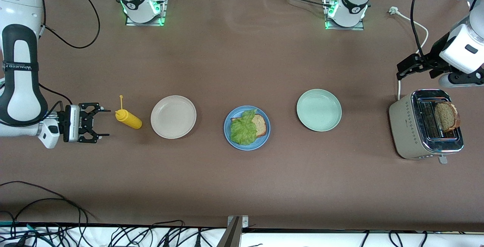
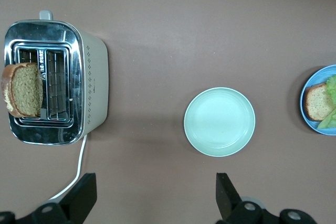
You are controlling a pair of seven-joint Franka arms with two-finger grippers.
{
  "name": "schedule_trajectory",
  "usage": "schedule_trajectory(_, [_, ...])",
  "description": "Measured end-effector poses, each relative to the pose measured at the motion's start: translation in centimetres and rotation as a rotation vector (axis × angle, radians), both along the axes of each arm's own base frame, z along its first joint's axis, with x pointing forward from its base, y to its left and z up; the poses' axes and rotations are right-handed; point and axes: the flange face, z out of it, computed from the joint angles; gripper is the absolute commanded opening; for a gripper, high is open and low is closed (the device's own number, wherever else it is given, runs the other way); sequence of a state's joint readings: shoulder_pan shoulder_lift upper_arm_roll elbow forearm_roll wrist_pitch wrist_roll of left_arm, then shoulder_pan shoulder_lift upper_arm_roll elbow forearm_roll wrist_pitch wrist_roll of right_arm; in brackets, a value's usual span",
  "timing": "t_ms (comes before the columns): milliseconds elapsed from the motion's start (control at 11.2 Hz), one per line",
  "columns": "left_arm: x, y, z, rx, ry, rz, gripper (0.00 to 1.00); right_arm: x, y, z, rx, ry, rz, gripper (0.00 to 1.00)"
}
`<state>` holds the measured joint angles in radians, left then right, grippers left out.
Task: Make sandwich in blue plate with both arms
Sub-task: 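Lower the right gripper around the mustard bottle and close it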
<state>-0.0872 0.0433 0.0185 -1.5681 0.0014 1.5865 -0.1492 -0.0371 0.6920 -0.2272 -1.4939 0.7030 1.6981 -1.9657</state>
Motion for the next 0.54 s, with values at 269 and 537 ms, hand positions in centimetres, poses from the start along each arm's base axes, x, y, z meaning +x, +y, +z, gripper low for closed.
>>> schedule_trajectory(269, [0.0, 0.0, 0.0, 0.000, 0.000, 0.000, 1.00, -0.2, 0.0, -1.8, 0.018, -0.029, 0.064, 1.00])
schedule_trajectory(537, [0.0, 0.0, 0.0, 0.000, 0.000, 0.000, 1.00, 0.0, 0.1, -4.6, 0.036, -0.081, 0.102, 1.00])
